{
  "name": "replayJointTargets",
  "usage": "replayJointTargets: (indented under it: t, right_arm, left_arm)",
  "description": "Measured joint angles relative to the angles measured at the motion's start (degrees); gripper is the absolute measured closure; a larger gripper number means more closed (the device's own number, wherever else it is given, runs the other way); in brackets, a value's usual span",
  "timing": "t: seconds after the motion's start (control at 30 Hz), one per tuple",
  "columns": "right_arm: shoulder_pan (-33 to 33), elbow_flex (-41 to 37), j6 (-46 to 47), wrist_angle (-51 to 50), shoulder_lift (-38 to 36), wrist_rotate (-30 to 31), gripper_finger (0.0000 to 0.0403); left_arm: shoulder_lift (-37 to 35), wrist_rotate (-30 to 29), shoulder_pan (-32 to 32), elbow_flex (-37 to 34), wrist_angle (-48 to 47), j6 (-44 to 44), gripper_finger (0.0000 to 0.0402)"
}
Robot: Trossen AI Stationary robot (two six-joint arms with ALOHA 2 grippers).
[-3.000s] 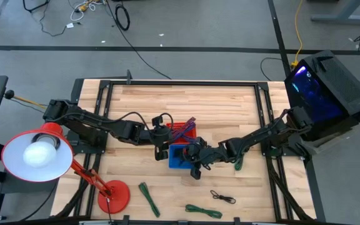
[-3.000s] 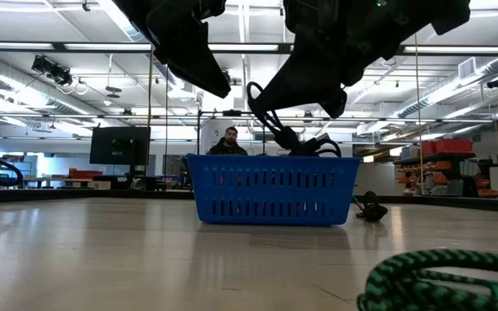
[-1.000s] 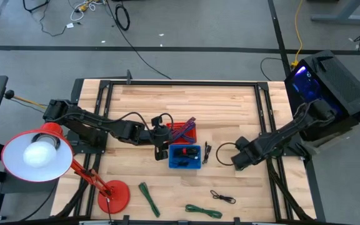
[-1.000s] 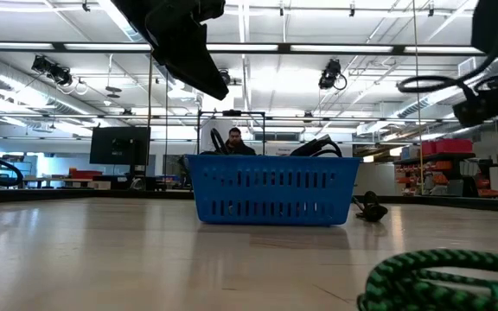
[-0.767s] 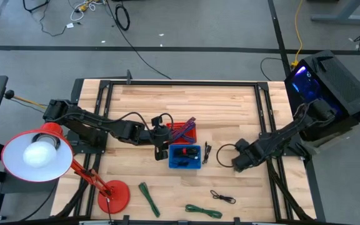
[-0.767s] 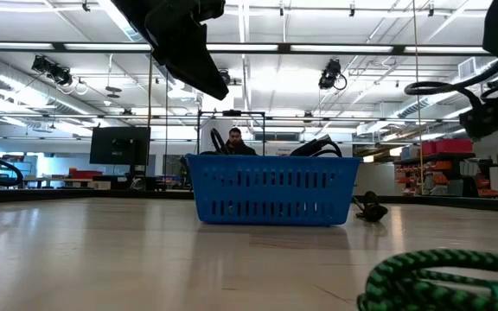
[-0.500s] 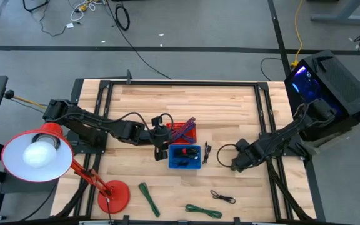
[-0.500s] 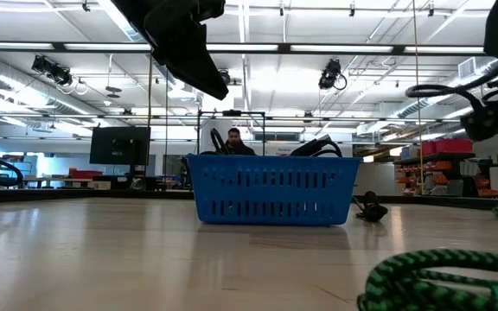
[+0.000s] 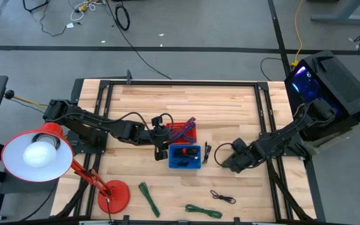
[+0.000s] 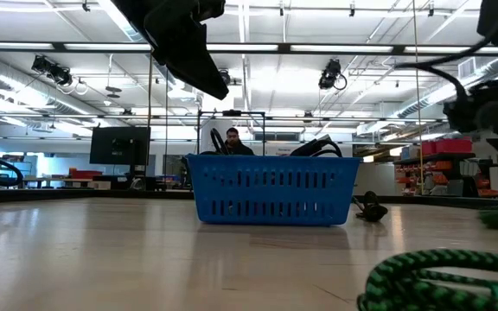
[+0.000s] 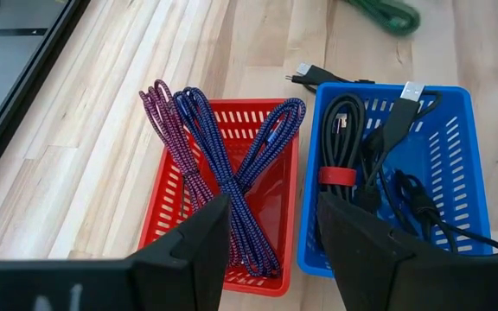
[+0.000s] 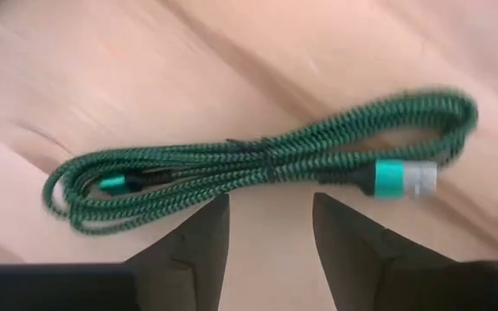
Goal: Pick & Place USB Port
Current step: Put the green charger cable into the red bin
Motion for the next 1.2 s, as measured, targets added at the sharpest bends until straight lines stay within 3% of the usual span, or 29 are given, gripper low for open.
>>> replayJointTargets:
  t: [0.1,0.47,0.77,1.2]
  right_arm:
    - [-0.2,0.0,-1.0,1.0,0.0,3.7,0.0234]
    - [-0.6,0.0,-13.6,8.0,0.0,6.0,0.0234]
    - [-1.3,0.0,-20.4,12.0,0.0,4.6,0.0234]
    - [-3.7,0.0,-52.2,16.6,0.0,-3.0,0.0234]
  left_arm:
    - [0.0,0.0,0.0,0.0,0.0,0.0,0.0223]
    - [0.0,0.0,0.0,0.0,0.1,-0.4,0.0223]
    - [0.0,0.0,0.0,0.0,0.5,-1.6,0.0223]
    - [0.0,-0.1,0.0,0.0,0.4,-2.8,0.0223]
